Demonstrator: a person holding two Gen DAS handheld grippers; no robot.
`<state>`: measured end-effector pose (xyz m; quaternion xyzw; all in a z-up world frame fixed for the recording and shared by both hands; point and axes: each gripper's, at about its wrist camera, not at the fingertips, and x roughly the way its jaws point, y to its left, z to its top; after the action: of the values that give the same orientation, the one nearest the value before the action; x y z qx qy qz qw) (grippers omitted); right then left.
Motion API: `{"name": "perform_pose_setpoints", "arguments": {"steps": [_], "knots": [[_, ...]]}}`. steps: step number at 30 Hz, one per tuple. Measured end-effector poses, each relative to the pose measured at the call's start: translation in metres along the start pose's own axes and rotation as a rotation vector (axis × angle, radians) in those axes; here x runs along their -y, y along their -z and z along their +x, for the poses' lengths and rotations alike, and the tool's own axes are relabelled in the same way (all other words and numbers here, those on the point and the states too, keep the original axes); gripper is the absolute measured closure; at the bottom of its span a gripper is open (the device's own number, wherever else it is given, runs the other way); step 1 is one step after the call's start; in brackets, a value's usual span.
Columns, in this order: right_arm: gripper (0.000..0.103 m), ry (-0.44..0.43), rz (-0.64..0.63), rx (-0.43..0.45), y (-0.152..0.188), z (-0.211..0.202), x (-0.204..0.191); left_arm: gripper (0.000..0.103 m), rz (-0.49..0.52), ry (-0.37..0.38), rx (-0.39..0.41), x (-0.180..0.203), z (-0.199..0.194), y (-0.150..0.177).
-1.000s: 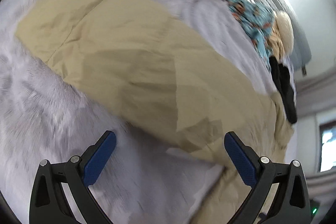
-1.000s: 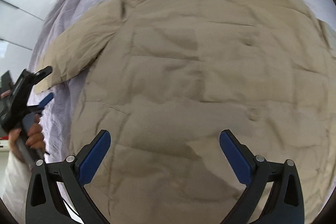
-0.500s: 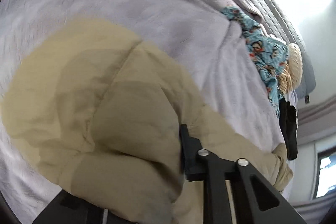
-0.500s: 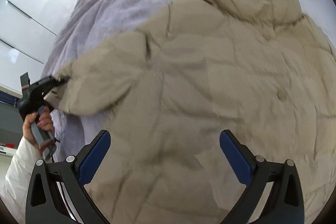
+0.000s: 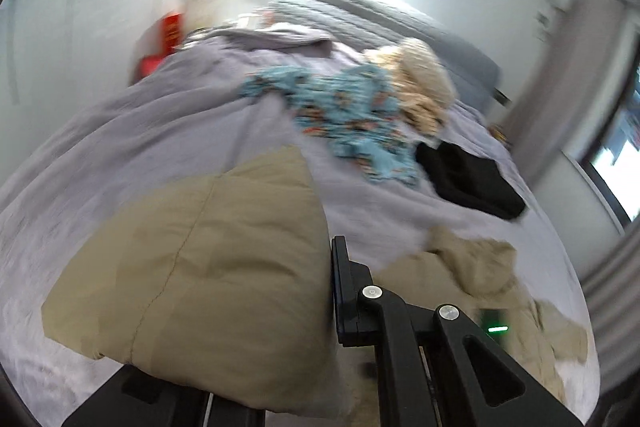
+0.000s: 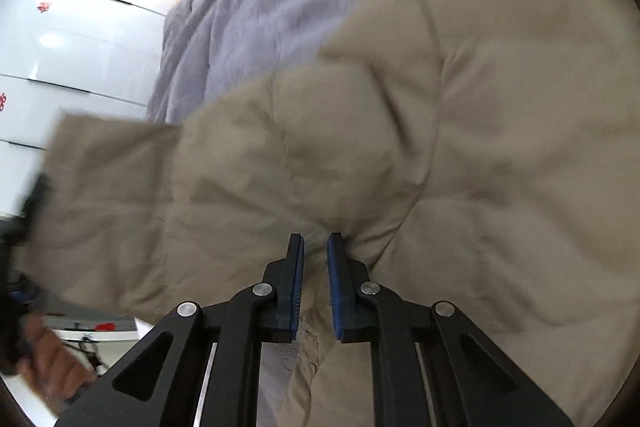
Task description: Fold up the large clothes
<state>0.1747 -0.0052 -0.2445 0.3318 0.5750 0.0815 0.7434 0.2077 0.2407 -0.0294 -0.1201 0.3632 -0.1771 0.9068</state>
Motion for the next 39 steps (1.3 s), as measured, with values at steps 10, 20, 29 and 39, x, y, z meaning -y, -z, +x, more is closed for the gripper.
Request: {"name": "perform_pose_setpoints", "arguments": {"steps": [10, 20, 29, 39], "knots": [[0.09, -0.064, -0.002, -0.053, 0.01, -0.035, 0.037, 0.092, 0.173, 0.119, -0.087, 0.164, 0.041, 0.018], [0.09, 0.246, 0.049, 0.123, 0.016, -0.194, 0.177, 0.092, 0.514, -0.02, -0.258, 0.306, 0.153, 0.143], [0.09, 0.224, 0.129, 0.134, 0.014, -0.205, 0.232, 0.018, 0.642, -0.031, -0.33, 0.331, 0.17, 0.21], [0.06, 0.303, 0.033, 0.168, 0.019, -0.228, 0.206, 0.018, 0.541, 0.173, -0.286, 0.297, 0.069, 0.168]]}}
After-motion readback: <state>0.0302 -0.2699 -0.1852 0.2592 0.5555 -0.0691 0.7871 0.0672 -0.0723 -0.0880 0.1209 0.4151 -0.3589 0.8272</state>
